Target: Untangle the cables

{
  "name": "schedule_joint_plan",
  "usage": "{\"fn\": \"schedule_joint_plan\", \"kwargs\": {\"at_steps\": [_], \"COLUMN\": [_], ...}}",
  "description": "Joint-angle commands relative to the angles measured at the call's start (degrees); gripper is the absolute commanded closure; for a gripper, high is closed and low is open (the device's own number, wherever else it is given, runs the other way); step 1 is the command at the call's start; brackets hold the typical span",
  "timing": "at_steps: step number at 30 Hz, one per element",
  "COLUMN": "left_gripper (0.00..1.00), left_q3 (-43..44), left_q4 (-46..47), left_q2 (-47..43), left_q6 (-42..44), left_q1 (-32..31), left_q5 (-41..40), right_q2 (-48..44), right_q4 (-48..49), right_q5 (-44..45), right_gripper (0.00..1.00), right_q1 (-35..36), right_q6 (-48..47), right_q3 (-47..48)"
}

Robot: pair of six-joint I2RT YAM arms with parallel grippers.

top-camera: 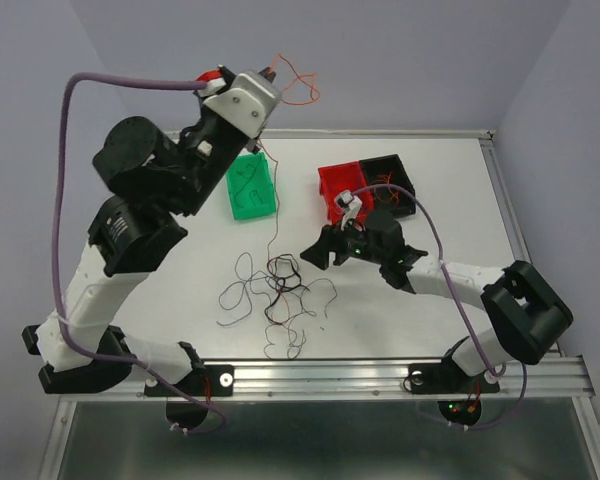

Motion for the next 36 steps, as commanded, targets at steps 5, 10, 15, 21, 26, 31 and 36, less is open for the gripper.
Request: {"fn": "schedule_joint_plan", "kwargs": {"at_steps": [5,10,15,21,26,31,36], "left_gripper": [1.0,1.0,1.0,1.0,1.0,1.0,1.0], "left_q3": [-4.73,-7.46,-12.55,-20.81,-27.22,-35.03,-49.09], "left_q4": [5.74,6.88,7.76,10.13,11.72,13.12,20.31], "left_q2": [-11.59,-16.52,-22.23,-26.1,-29.44,-35.05,-42.79], "left_q6": [1.78,3.19,3.19,4.42,4.95,4.25,3.19], "left_q1": [-0.19,-0.28,-0.19,-0.19,-0.28,-0.28,-0.19], "left_q5": [-2.29,-3.88,-3.88,-5.46,-7.21,-10.2,-14.76], "right_q2": [13.48,20.51,23.94,29.65,32.47,30.72,22.73], "right_q4": [-10.9,-14.59,-16.35,-19.51,-20.48,-20.4,-20.4], "right_q5": [15.41,21.65,24.92,25.88,28.08,30.71,35.72], "right_gripper": [0.24,0.24,0.25,0.35,0.67,0.99,0.99], "right_q1": [6.95,10.03,11.09,12.75,12.93,12.93,12.93], "right_q6": [-6.01,-7.42,-8.21,-9.35,-9.35,-10.14,-11.72], "right_q3": [14.17,19.71,21.92,26.75,30.43,33.16,33.96]}}
